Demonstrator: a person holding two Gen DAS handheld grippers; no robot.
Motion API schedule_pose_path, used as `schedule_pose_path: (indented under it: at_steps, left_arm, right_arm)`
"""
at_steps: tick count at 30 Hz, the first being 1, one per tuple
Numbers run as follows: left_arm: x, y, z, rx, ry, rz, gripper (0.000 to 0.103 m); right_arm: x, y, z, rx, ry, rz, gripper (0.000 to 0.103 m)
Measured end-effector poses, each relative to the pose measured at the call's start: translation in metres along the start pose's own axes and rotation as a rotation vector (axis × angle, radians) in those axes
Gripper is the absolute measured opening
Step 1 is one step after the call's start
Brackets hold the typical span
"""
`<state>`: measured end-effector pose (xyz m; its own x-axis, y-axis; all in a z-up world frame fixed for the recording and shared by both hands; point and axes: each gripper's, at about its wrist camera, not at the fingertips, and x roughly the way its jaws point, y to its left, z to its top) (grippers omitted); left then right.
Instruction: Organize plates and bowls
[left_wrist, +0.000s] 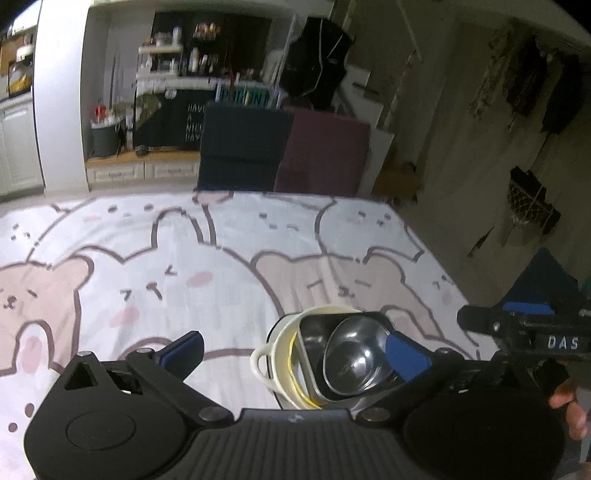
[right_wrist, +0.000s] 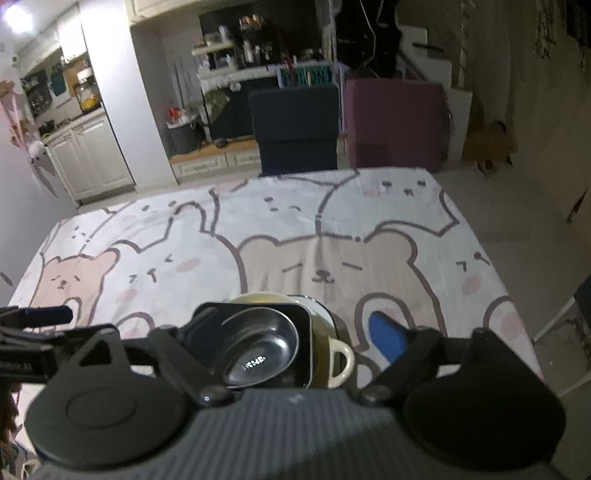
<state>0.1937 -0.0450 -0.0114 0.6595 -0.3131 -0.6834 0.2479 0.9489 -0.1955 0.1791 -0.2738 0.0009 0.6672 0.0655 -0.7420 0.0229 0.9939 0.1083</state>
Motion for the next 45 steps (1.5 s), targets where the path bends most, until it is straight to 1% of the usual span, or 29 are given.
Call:
schedule_pose_path:
  at_steps: [1,3,7,11,20,22,24,27,29,33,45]
  left_arm:
    - [-0.005,-0.002,-0.001,0.007,-0.013,0.001,0.103]
    - [-0.016,-0.006,-0.003,0.019,-0.046,0.002,0.103]
    - [-0.037,-0.013,-0.010,0.040,-0.096,0.010,0.103]
    - [-0.054,-0.020,-0.023,0.058,-0.132,0.008,0.103]
    - [-0.081,-0.034,-0.066,0.113,-0.209,0.037,0.103]
    - [-0.084,-0.036,-0.075,0.118,-0.216,0.035,0.103]
    - [-0.086,-0.036,-0.084,0.122,-0.220,0.048,0.103]
    - [-0.086,-0.039,-0.095,0.147,-0.218,0.099,0.103]
    - [-0.089,-0.039,-0.100,0.158,-0.223,0.119,0.103]
    - [-0.092,-0.037,-0.109,0.164,-0.231,0.129,0.103]
    - [-0.090,-0.030,-0.127,0.148,-0.215,0.134,0.103]
  right_arm:
    - [-0.005,0.001,-0.002,-0.003,-0.011,0.007,0.099]
    - [-0.015,0.003,-0.005,-0.015,-0.033,0.016,0.102]
    - [-0.035,0.006,-0.015,-0.056,-0.094,0.020,0.102]
    - [-0.054,0.005,-0.026,-0.057,-0.140,0.025,0.102]
    - [-0.082,0.003,-0.058,-0.094,-0.248,0.030,0.103]
    - [-0.086,0.002,-0.068,-0.100,-0.257,0.026,0.103]
    - [-0.088,0.003,-0.075,-0.106,-0.266,0.022,0.103]
    - [-0.093,0.003,-0.083,-0.111,-0.282,0.024,0.103]
    - [-0.096,0.003,-0.087,-0.116,-0.294,0.027,0.103]
    - [-0.097,0.002,-0.094,-0.118,-0.302,0.028,0.103]
    - [-0.098,0.005,-0.114,-0.134,-0.276,0.020,0.103]
